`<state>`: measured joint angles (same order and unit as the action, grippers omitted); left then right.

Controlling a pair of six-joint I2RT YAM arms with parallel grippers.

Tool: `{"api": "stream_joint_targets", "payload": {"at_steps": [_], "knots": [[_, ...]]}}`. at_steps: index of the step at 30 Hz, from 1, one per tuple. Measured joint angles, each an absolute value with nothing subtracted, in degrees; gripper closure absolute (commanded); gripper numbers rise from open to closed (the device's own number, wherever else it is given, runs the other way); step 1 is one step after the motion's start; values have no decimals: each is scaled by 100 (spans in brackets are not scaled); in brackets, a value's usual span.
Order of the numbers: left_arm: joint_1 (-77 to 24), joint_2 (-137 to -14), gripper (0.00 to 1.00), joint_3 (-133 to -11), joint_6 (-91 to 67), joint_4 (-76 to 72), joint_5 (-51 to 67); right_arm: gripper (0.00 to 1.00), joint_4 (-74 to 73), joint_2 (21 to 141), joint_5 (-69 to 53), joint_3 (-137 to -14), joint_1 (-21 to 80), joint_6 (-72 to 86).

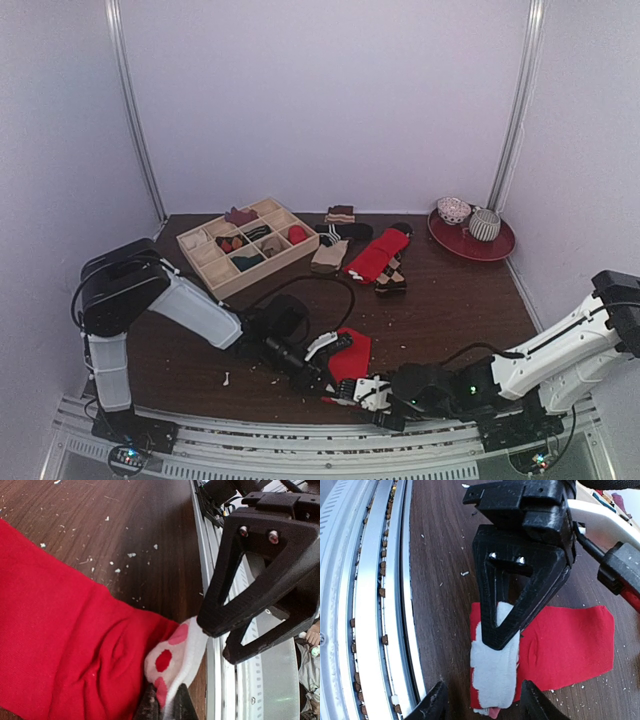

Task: Roll the socks
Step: Roll the sock at the center of the board.

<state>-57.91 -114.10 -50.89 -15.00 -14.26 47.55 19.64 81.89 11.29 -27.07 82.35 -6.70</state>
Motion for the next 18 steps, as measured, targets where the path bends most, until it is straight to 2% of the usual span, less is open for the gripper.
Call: {"api": "stream_joint_targets", "payload": {"at_steps": [9, 12, 16, 17, 18], "knots": [[-5780, -11432, 100, -5089, -1500, -1446, 4805, 55, 1997, 8825, 1234, -2847, 8259, -701], [-5769, -11448, 100, -5087, -1500, -1455, 4853, 72, 2095, 9021, 1332, -2943, 8259, -650], [-5756, -11461, 100, -5065, -1498, -1457, 4958, 81, 2248, 9212, 1448, -2989, 8252, -478], [-5749, -11463, 97, -5063, -1498, -1457, 4974, 85, 2263, 9231, 1472, -2989, 8248, -414], [-5741, -11465, 87, -5057, -1498, -1459, 4993, 87, 2268, 9242, 1483, -2993, 8246, -338]]}}
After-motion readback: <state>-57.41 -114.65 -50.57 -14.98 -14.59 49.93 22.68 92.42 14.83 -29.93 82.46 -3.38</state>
